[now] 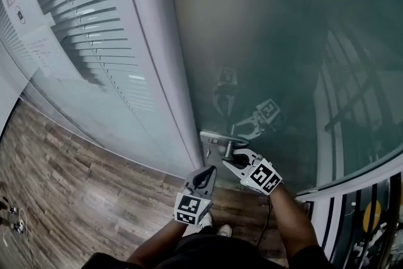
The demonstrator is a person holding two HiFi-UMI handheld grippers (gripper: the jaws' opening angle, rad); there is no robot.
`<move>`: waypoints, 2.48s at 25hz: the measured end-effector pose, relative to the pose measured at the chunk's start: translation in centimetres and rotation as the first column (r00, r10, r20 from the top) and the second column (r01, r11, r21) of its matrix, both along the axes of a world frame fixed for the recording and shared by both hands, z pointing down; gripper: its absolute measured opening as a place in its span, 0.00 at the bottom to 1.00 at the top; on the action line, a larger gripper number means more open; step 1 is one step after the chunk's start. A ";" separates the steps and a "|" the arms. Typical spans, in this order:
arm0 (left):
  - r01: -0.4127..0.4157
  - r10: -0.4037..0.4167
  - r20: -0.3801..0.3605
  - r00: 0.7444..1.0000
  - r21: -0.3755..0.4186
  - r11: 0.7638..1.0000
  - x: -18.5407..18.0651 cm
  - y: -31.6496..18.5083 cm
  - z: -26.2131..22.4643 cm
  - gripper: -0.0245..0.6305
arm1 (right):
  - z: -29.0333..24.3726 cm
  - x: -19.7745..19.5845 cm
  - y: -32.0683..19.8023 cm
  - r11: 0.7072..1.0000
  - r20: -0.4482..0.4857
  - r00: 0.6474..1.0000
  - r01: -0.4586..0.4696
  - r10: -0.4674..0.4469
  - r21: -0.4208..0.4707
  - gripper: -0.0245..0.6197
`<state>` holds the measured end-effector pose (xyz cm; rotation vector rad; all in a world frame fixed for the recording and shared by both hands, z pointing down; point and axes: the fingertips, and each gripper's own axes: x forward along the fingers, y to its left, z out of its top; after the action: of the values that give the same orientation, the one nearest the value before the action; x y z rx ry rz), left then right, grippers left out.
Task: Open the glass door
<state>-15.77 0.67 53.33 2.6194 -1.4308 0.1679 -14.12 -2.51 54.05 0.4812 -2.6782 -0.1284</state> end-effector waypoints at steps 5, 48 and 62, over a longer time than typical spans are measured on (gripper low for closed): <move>-0.014 0.014 -0.005 1.000 -0.002 1.000 0.5 -0.4 0.0 0.04 | 0.0 0.2 -0.7 1.000 -0.008 1.000 -0.010 0.010 -0.014 0.14; -0.019 0.019 0.006 1.000 -0.014 1.000 9.4 -19.9 -0.4 0.04 | 0.8 8.6 -27.9 0.961 -0.023 0.964 -0.266 0.265 -0.073 0.11; 0.091 -0.091 0.033 0.995 0.008 0.996 14.1 -31.1 0.1 0.04 | 1.6 18.6 -43.8 0.892 -0.024 0.900 -0.434 0.435 -0.123 0.11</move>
<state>-1.66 -30.44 53.47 2.5622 -1.5602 0.1970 4.45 -46.31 55.64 1.0227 -2.4890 0.1723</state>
